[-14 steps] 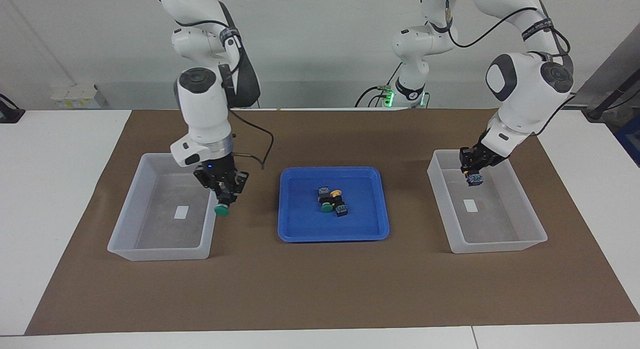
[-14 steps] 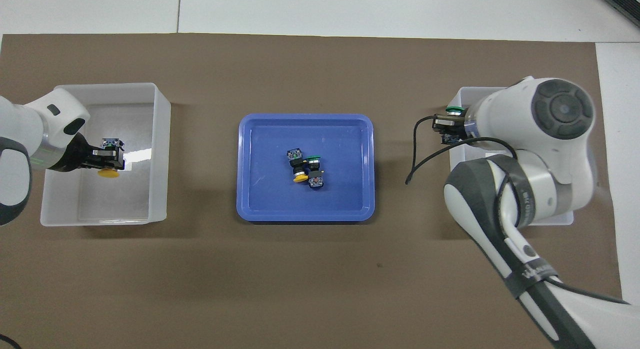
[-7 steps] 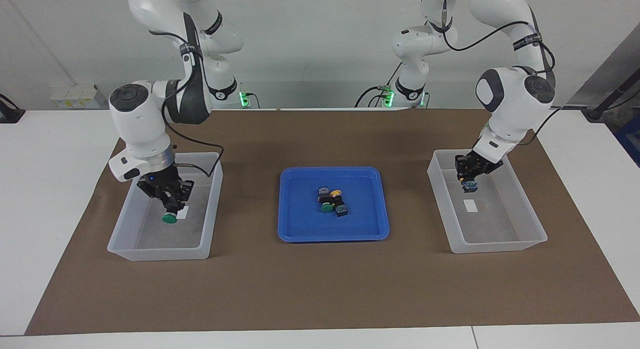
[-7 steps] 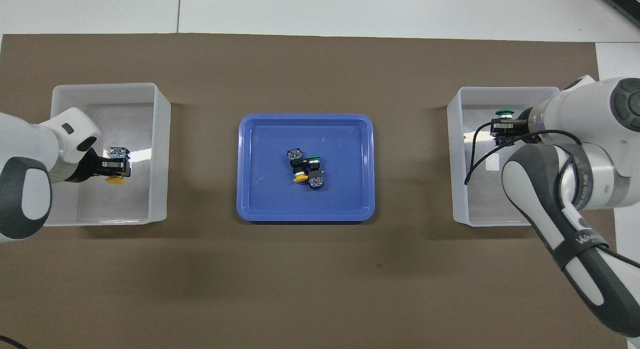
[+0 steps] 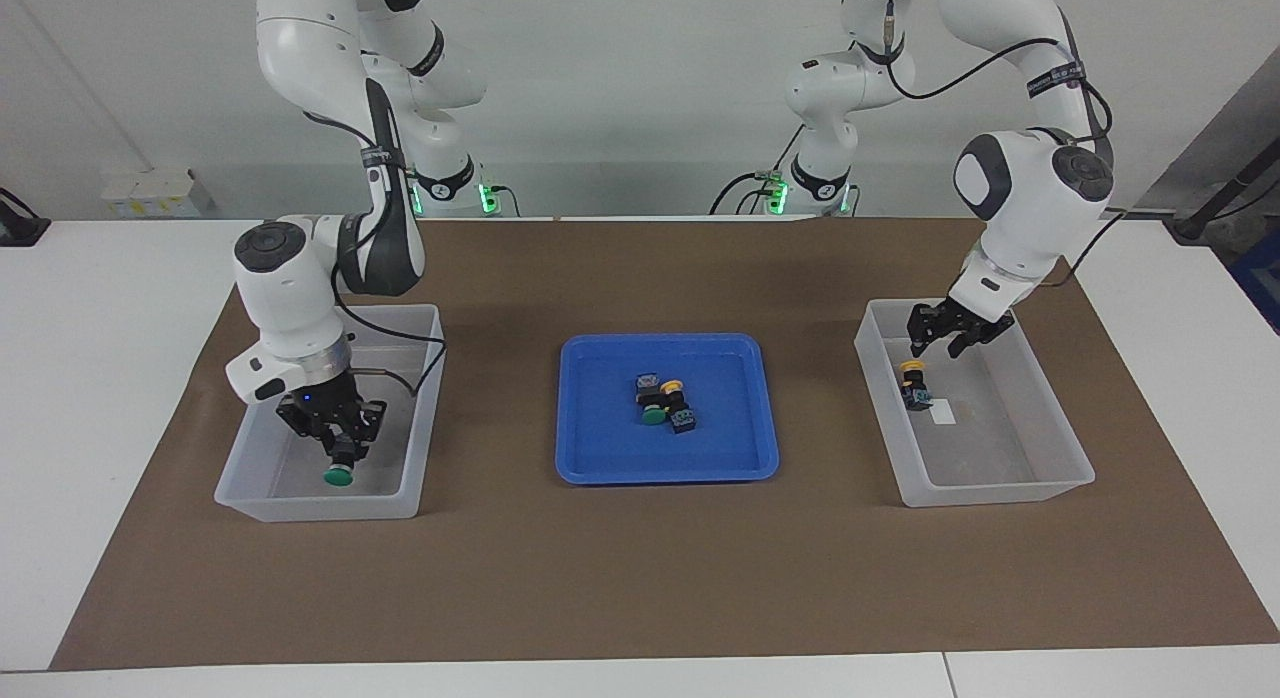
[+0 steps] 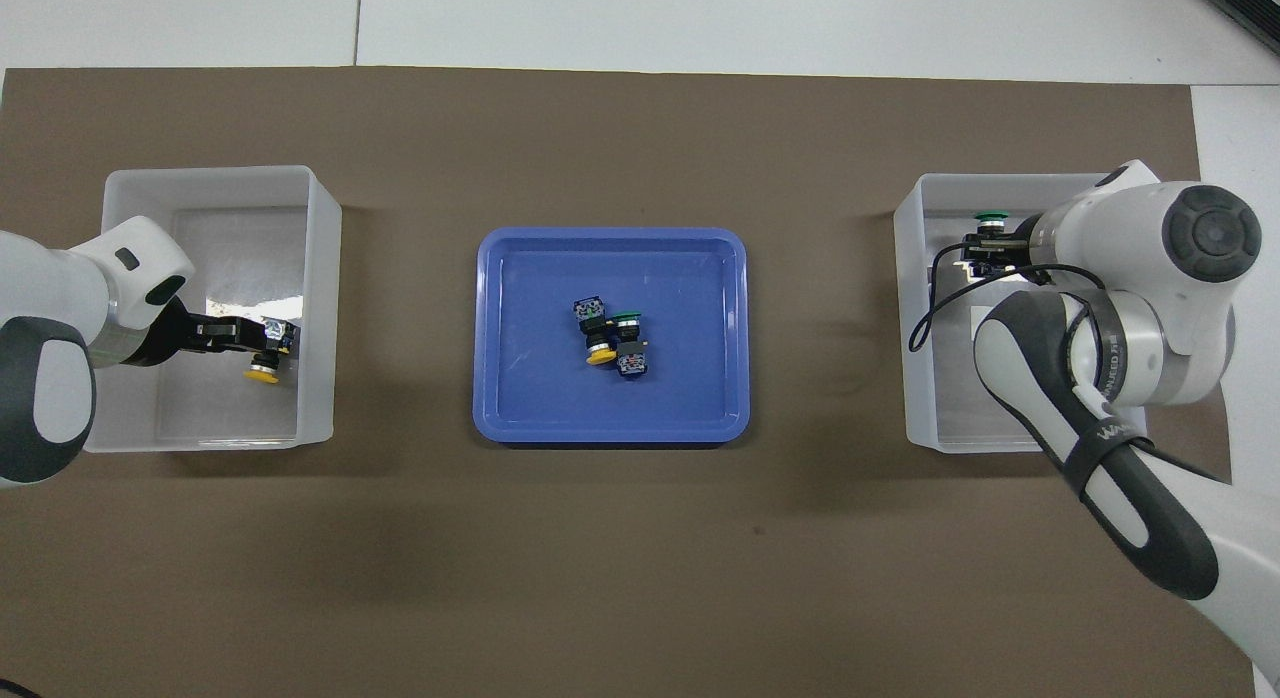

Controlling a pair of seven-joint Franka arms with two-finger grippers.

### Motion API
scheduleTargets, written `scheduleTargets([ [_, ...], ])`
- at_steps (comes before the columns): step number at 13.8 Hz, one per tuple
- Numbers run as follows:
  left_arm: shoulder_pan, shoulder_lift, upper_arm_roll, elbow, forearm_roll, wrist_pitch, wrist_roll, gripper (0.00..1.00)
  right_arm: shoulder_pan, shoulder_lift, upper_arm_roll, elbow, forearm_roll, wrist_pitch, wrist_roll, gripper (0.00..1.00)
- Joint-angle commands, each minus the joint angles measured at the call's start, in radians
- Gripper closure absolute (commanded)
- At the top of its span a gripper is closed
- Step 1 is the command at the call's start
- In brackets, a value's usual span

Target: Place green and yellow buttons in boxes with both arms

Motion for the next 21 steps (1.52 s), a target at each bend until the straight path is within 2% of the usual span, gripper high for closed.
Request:
scheduleTargets([
  [1, 0.008, -0.009, -0.005, 0.045, -0.018, -0.052, 0.019, 0.29, -0.008, -0.017, 0.011, 0.006, 0.021, 0.001, -0.018, 0.03],
  [5, -0.015, 0.011, -0.013, 0.094, -0.02, -0.089, -0.07, 0.3, 0.059, -0.084, 0.042, 0.038, 0.027, -0.087, 0.059, 0.0],
  [10, -0.186, 0.011, -0.013, 0.08, -0.02, -0.034, -0.385, 0.36, 0.251, -0.074, 0.048, 0.09, 0.04, -0.074, 0.238, 0.0],
  [14, -0.307, 0.014, -0.015, 0.056, -0.021, 0.073, -0.617, 0.39, 0.398, -0.011, 0.046, 0.088, 0.041, 0.035, 0.333, 0.0],
  [19, -0.418, 0.017, -0.013, 0.014, -0.039, 0.227, -0.829, 0.42, 0.476, 0.04, 0.046, 0.082, 0.041, 0.102, 0.357, 0.0],
  [21, -0.447, 0.047, -0.013, 0.007, -0.039, 0.283, -0.881, 0.42, 0.51, 0.081, 0.046, 0.081, 0.041, 0.159, 0.378, 0.0],
])
